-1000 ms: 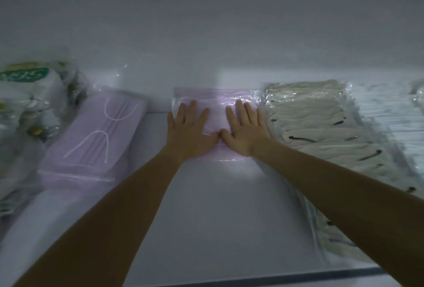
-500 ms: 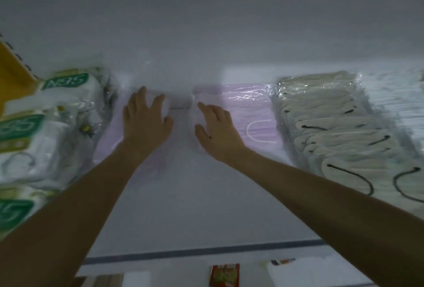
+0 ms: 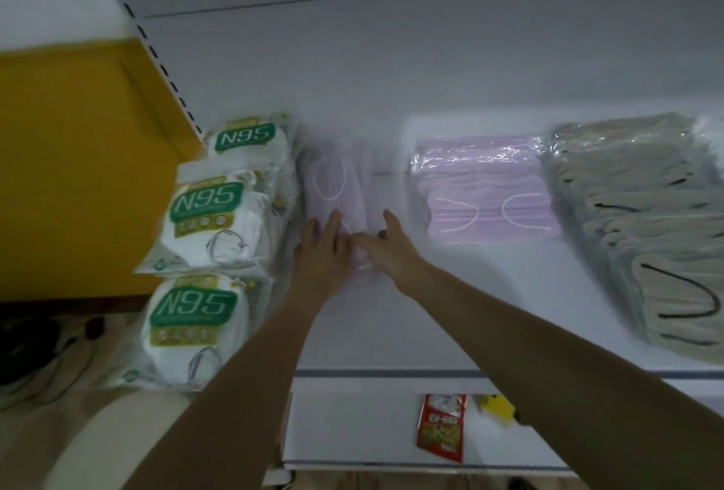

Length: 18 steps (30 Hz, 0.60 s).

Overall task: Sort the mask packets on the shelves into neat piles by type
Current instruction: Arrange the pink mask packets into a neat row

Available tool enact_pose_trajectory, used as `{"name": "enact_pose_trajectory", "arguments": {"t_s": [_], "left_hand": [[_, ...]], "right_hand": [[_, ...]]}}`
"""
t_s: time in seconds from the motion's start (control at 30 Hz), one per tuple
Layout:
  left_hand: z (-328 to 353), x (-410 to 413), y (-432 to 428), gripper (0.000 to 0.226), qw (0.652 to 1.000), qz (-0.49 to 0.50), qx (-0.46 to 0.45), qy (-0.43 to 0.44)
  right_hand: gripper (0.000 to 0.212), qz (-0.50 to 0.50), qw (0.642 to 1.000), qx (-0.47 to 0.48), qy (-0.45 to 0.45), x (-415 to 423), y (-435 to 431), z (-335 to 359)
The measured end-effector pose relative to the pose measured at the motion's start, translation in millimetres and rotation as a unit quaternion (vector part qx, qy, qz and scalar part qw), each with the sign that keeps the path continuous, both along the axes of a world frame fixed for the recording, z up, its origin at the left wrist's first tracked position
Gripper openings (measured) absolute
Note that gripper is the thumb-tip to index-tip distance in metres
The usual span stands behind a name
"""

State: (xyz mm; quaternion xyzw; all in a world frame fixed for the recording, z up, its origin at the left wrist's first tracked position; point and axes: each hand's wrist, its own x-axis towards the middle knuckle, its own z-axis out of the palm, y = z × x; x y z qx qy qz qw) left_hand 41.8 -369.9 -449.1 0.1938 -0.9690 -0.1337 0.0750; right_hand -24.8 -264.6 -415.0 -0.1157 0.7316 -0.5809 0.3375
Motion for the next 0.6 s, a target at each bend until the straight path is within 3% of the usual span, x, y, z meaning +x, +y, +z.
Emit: {"name": "enact_pose_trajectory", "arguments": {"t_s": [0.03, 0.1, 0.23, 0.33, 0.4, 0.47, 0.6], "left_hand": [[-15, -2, -11, 0.032, 0.998, -0.038, 0.011, 0.042], [-21, -5, -20, 0.026, 0.991, -0.056, 0.097, 0.066], [-1, 6, 8, 0.038, 0.972, -0.044, 0.158, 0.171], [2, 11, 38, 0.039, 0.944, 0.043, 0.218, 0.245], [-9, 14, 60, 0.030, 0.928, 0.045, 0.275, 0.248], [-10, 15, 86, 0.038, 0.912, 0.063, 0.328, 0.238], [-6, 18, 130, 0.033, 0.902, 0.010, 0.355, 0.246]], "right_hand": [[0.081, -0.011, 1.000, -0.015, -0.016, 1, -1, -1], [0.081, -0.035, 0.998, -0.038, -0.040, 3, -4, -5], [0.077, -0.050, 0.995, -0.080, -0.044, 12, -1, -8], [0.081, -0.046, 0.995, -0.090, -0.001, 7, 19, -5], [0.084, -0.023, 0.997, -0.075, 0.027, -1, 41, 1], [0.082, 0.012, 0.997, -0.046, 0.067, -13, 70, 6], [0.083, 0.078, 0.984, 0.032, 0.154, -41, 134, 18]]}}
